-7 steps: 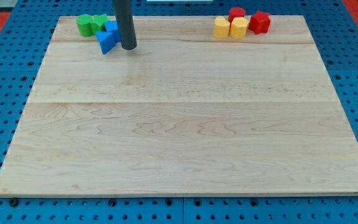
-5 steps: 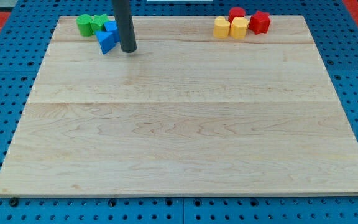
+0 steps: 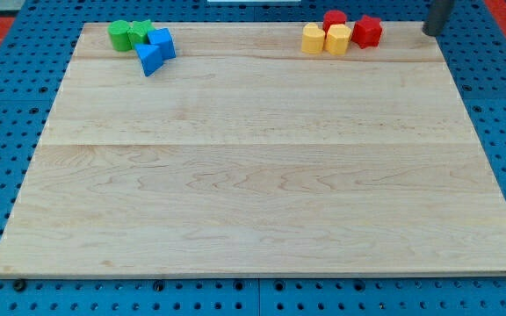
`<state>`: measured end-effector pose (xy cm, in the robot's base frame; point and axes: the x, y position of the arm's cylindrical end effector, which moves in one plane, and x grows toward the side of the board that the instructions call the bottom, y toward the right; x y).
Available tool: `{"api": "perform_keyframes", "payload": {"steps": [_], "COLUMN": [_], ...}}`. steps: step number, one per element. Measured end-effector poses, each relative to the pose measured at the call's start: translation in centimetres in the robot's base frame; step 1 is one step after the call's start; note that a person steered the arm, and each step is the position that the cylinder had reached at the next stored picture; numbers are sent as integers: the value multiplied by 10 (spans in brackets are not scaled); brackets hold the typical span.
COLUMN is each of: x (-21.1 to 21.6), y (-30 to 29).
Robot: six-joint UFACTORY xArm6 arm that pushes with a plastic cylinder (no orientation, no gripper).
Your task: Slide the red star along with yellow hexagon slightly down
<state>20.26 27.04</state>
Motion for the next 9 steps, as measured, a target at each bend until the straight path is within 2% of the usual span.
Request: {"api": "perform_keyframes", "payload": {"steps": [1,6,9], "x": [-3,-4,5], "y": [-38,-65,-105]}}
